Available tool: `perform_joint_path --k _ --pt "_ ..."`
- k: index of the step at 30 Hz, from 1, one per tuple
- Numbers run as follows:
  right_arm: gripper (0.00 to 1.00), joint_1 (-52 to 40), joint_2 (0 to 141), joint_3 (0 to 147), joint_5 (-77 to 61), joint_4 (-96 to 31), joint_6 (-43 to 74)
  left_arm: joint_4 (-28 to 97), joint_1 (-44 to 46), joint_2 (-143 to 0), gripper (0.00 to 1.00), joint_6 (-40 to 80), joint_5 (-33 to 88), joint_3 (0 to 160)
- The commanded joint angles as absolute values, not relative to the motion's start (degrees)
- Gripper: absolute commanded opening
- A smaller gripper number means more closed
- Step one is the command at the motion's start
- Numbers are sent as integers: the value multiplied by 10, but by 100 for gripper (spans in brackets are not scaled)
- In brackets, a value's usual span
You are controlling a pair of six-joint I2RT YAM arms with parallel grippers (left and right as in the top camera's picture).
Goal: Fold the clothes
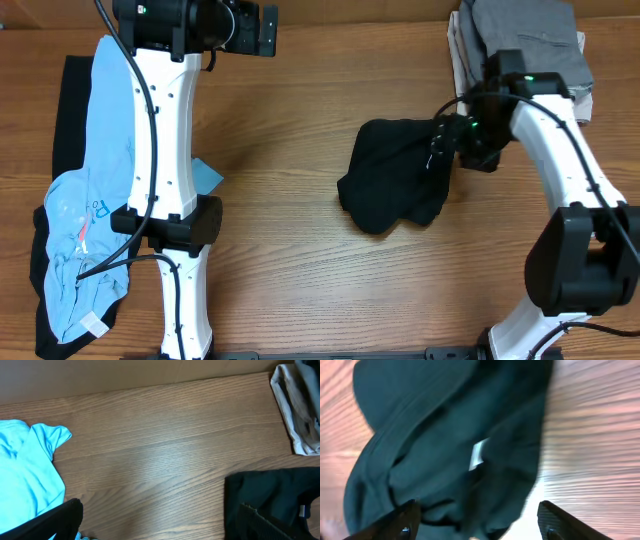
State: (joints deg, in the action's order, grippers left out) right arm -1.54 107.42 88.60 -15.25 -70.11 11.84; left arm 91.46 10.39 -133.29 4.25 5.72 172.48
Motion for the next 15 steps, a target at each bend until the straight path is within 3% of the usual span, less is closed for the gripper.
perform_joint_path --k 1,5,8,12,15 --pt "78 -56 1071 854 -156 -694 171 918 101 -1330 100 32 53 1726" --pt "74 -79 1071 800 -155 -667 196 921 101 -1330 100 32 53 1726" --pt "62 -86 1071 778 -154 -652 206 921 101 -1330 100 32 53 1726" --pt "21 -83 1065 780 -151 -655 211 921 101 -1330 100 32 54 1726" --pt "4 -70 1048 796 -142 -689 210 921 101 -1330 100 32 53 1726"
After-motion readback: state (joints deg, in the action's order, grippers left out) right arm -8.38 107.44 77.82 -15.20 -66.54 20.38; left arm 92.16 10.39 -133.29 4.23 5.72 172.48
